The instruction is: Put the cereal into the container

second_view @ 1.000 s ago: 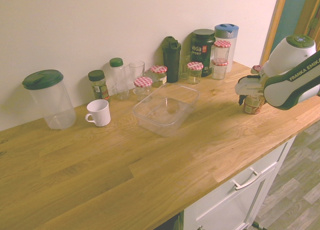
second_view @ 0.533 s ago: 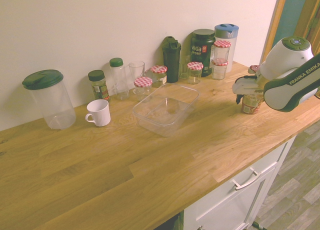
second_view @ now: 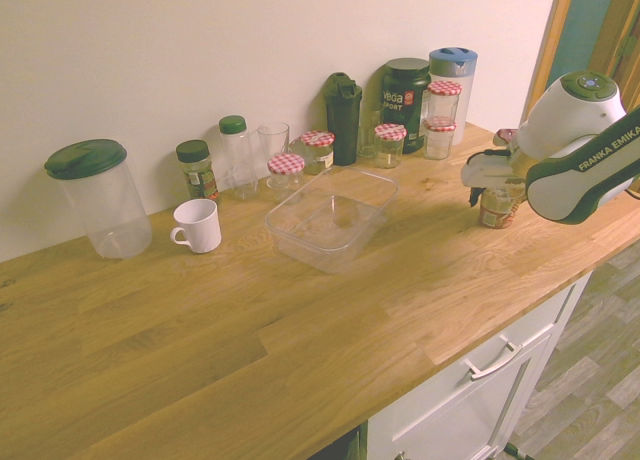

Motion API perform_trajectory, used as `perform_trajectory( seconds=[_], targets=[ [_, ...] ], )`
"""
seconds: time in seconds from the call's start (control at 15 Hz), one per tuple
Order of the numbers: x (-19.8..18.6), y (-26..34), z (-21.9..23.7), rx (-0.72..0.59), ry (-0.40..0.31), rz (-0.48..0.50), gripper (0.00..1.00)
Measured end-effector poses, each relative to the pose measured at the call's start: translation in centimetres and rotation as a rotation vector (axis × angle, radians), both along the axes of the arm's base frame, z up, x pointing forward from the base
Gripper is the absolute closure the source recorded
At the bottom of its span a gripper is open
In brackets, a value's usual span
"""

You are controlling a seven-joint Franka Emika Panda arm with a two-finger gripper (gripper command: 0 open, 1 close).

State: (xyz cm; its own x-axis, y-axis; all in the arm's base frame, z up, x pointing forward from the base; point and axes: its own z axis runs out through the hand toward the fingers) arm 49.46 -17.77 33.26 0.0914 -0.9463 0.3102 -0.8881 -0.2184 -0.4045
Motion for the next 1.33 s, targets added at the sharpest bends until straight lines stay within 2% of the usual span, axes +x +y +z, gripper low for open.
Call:
perform_trajectory(
  seconds=[0.33,0.6,0.87,1.13,1.33],
  targets=[
    [0.1,2.7,1.5,0.032,-0.033,0.005,1.00],
    [-1.0,7.7,7.7,-0.013,-0.076,0.052,1.00],
    [-1.6,14.7,13.2,-0.072,-0.081,0.075,1.00],
    [1.1,20.2,15.0,-0.135,-0.061,0.109,1.00],
    [5.9,22.9,13.6,-0.176,-0.014,0.135,1.00]
  ],
)
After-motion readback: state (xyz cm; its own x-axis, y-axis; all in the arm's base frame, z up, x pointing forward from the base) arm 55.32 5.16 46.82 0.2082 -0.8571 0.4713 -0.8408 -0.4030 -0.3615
